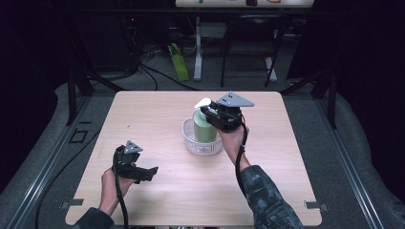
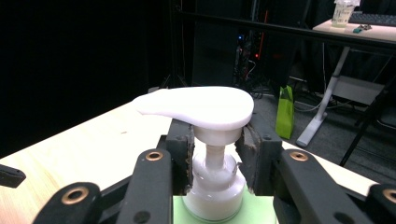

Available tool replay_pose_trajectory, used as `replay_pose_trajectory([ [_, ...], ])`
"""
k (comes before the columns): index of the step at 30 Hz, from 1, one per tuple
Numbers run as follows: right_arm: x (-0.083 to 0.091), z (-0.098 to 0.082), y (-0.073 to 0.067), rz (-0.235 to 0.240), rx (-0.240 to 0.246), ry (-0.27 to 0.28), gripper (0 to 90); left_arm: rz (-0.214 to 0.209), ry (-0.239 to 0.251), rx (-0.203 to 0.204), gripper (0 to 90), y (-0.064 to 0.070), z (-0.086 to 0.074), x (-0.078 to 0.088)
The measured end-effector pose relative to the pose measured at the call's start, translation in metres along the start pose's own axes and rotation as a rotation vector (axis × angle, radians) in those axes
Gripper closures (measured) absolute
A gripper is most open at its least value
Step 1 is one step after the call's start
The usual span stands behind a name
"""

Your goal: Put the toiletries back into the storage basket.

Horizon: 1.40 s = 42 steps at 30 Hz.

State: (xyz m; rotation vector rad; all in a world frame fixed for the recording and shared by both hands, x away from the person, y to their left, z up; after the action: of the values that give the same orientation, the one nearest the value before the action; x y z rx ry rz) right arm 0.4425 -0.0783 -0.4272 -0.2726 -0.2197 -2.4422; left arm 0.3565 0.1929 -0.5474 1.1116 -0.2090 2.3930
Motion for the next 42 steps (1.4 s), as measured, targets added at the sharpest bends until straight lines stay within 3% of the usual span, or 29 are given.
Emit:
replay_pose_trajectory([
  [7,0.002,0.002,0.000,0.006,-0.003,-0.018,61.7,0.000,-0.003,-0.004,0.0,0.001,0.000,0.000],
  [14,0.011,0.004,0.001,0.020,-0.014,-0.057,49.2,0.000,0.005,-0.004,0.0,0.001,0.000,0.000],
  [15,0.014,0.004,0.002,0.024,-0.010,-0.081,43.7,0.000,0.006,-0.004,0.0,0.001,0.000,0.000],
  [18,0.017,0.004,0.003,0.034,-0.010,-0.104,40.1,-0.004,0.003,-0.005,0.0,0.001,0.000,0.000],
  [20,0.020,0.003,0.005,0.036,-0.015,-0.128,32.9,-0.001,0.005,-0.004,0.0,0.001,0.000,-0.001],
  [24,0.030,0.000,0.009,0.015,-0.011,-0.159,20.6,-0.004,0.002,-0.005,0.0,0.002,0.000,-0.001],
  [26,0.036,-0.003,0.012,0.017,-0.017,-0.200,14.7,-0.003,0.000,-0.008,0.0,0.002,0.000,-0.001],
  [35,0.051,-0.020,0.023,0.012,-0.022,-0.315,9.5,-0.006,-0.006,-0.011,0.0,0.004,0.000,-0.001],
  [42,0.070,-0.040,0.033,0.001,-0.058,-0.379,7.7,-0.004,0.002,-0.006,0.0,0.004,0.000,-0.001],
])
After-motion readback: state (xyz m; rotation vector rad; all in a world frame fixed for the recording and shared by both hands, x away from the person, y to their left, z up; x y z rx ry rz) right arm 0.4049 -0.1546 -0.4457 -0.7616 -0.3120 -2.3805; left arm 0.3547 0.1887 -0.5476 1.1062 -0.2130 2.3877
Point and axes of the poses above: each handheld gripper's, and its own axes: x roughly backward along the jaws, z roughly out of its top, y roughly to its right, the point moved 5 cm from there along -x, roughly forward along the jaws, and after that the axes turned 5 degrees about x, right-handed, at the moved point
